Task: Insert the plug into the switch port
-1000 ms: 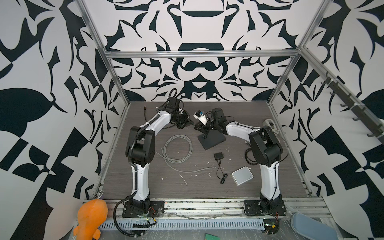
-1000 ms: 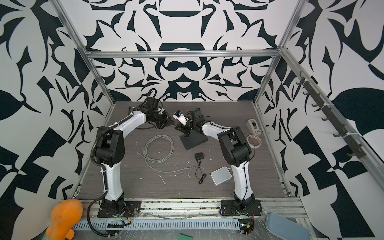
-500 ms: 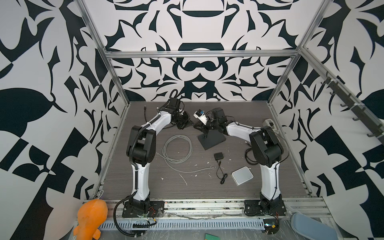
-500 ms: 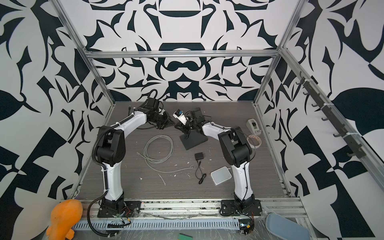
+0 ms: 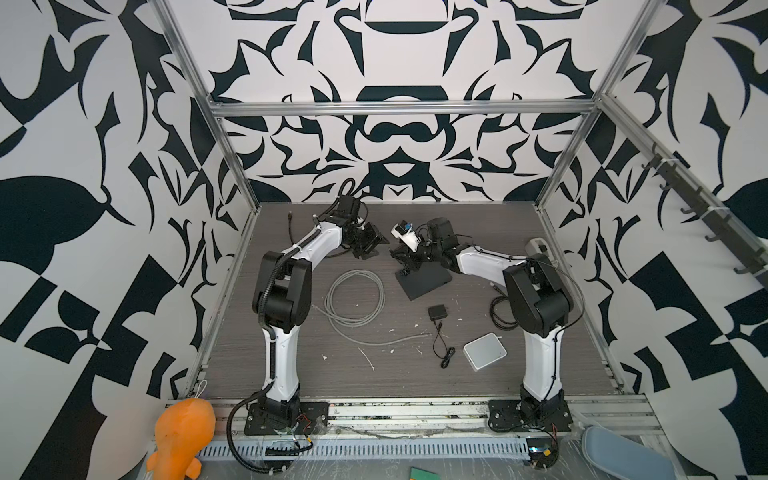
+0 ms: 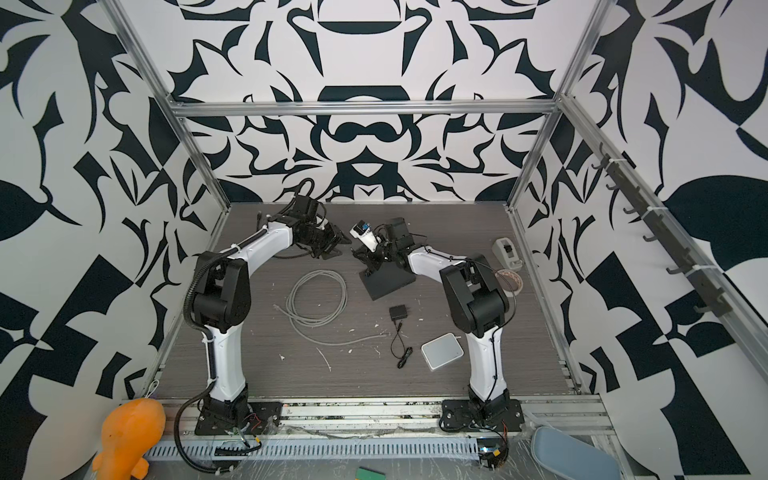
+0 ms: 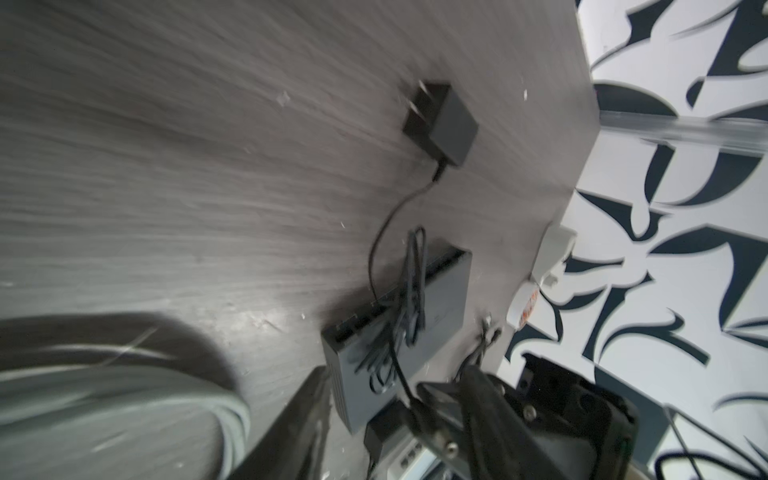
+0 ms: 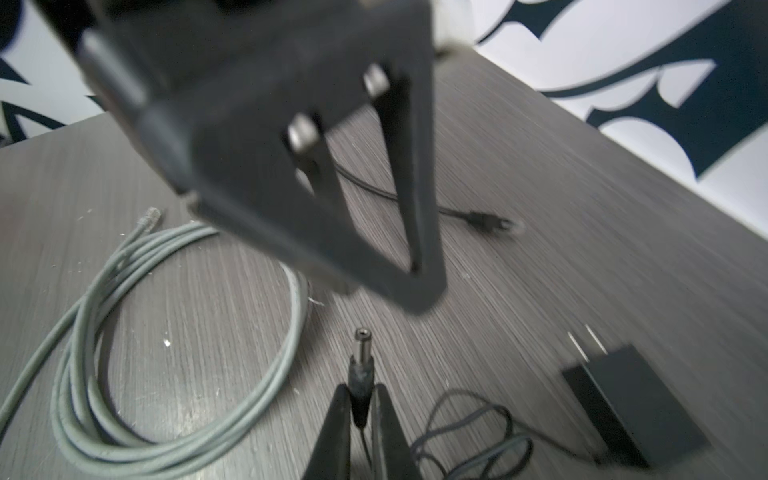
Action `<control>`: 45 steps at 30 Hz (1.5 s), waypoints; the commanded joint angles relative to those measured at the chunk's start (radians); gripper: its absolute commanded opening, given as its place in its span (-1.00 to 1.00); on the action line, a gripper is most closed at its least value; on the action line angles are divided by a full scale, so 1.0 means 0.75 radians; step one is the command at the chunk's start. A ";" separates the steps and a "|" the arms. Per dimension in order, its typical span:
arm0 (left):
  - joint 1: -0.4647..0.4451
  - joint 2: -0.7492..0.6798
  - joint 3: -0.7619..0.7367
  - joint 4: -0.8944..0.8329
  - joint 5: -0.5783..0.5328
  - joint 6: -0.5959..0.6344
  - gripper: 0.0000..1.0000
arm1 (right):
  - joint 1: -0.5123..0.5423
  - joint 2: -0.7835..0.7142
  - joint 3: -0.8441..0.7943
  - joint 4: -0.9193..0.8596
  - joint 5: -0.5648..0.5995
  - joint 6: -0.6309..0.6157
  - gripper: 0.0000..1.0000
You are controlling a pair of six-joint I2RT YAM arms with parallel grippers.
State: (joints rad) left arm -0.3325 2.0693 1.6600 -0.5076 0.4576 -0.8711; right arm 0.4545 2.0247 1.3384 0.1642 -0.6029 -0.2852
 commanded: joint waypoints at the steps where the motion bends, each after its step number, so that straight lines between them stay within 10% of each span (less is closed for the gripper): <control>1: 0.010 -0.059 0.010 -0.016 -0.135 0.074 0.13 | -0.060 -0.084 -0.005 0.016 0.135 0.091 -0.78; 12: -0.146 0.107 0.088 0.026 -0.208 0.144 0.14 | -0.338 -0.262 0.008 -0.120 0.688 0.406 -0.78; 20: -0.226 0.233 0.211 -0.005 -0.223 0.146 0.14 | -0.468 -0.261 0.061 -0.370 1.000 0.281 -0.85; 29: -0.337 0.342 0.409 -0.133 -0.414 0.424 0.16 | -0.302 -0.258 0.027 -0.821 0.677 0.013 -0.86; 45: -0.346 0.491 0.548 -0.192 -0.431 0.503 0.18 | -0.263 -0.416 -0.239 -0.963 0.406 0.283 -0.82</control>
State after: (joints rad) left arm -0.5949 2.4172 2.0369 -0.6052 0.1444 -0.5045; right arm 0.2550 1.7523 1.1717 -0.5594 -0.2687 -0.1318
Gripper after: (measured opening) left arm 0.591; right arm 0.081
